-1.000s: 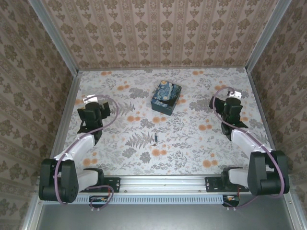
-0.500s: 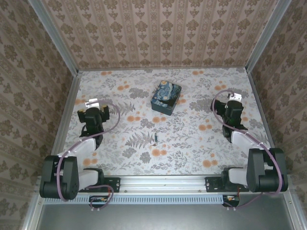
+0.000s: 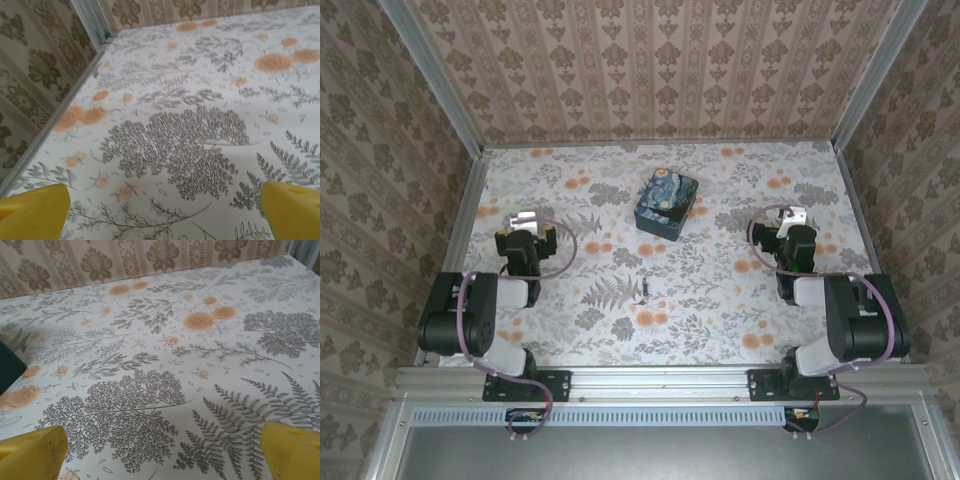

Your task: Unlock a padlock with a key

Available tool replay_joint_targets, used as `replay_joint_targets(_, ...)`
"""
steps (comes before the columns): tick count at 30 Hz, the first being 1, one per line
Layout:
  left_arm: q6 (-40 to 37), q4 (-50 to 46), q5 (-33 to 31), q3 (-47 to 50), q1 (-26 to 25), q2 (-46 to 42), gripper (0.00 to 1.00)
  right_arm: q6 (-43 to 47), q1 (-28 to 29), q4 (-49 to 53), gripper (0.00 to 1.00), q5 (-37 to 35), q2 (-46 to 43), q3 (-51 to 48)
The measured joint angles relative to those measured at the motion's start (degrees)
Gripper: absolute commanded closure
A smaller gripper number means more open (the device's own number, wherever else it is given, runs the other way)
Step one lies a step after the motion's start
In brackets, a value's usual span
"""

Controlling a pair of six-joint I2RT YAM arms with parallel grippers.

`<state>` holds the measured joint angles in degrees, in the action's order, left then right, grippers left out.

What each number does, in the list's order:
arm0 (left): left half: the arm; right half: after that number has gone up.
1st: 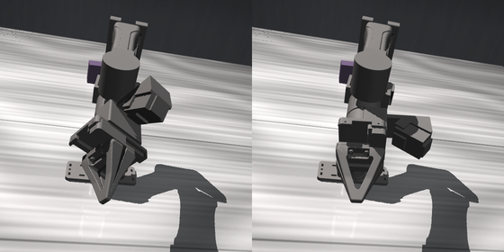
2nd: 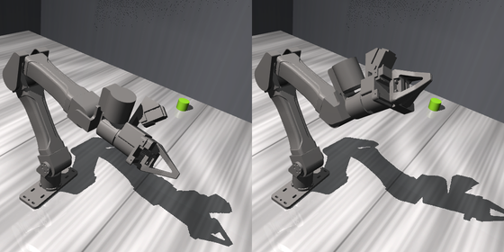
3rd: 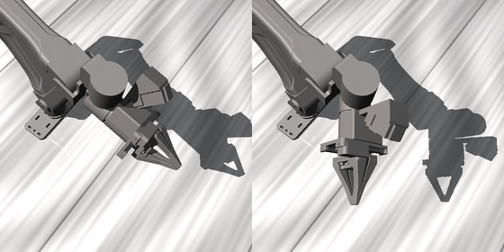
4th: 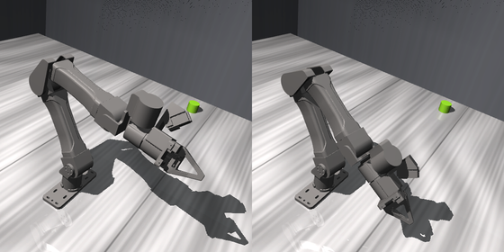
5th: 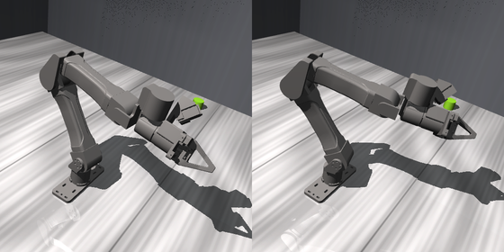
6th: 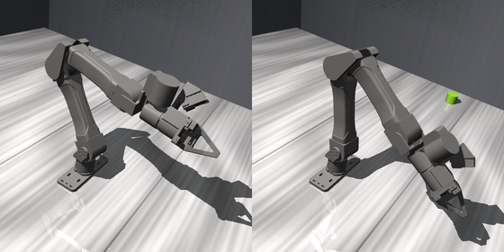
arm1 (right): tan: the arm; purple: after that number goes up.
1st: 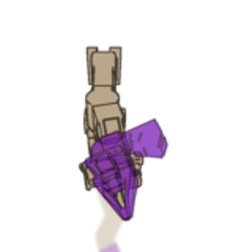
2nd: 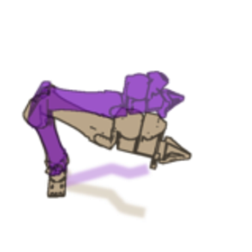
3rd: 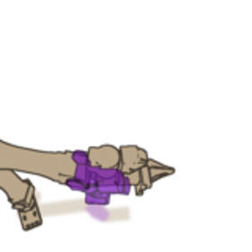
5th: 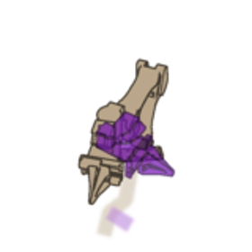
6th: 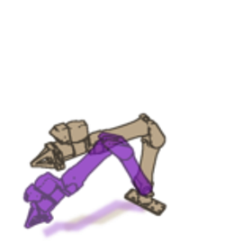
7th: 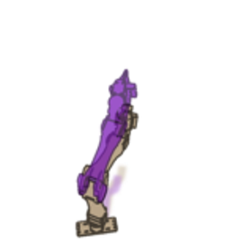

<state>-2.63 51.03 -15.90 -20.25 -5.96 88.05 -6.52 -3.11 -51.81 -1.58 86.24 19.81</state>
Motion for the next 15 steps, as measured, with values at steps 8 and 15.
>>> replay_joint_targets(8, -0.17, -1.51, 9.05, -1.79, 4.39, 0.61, 0.0, 1.75, 1.2, -0.13, 0.01, 1.66, 1.38, 1.25)
replay_joint_targets(15, -0.17, -2.03, 11.93, -2.08, 4.76, 0.61, 0.0, 2.78, 2.54, 0.15, 0.0, 1.42, 1.38, 2.01)
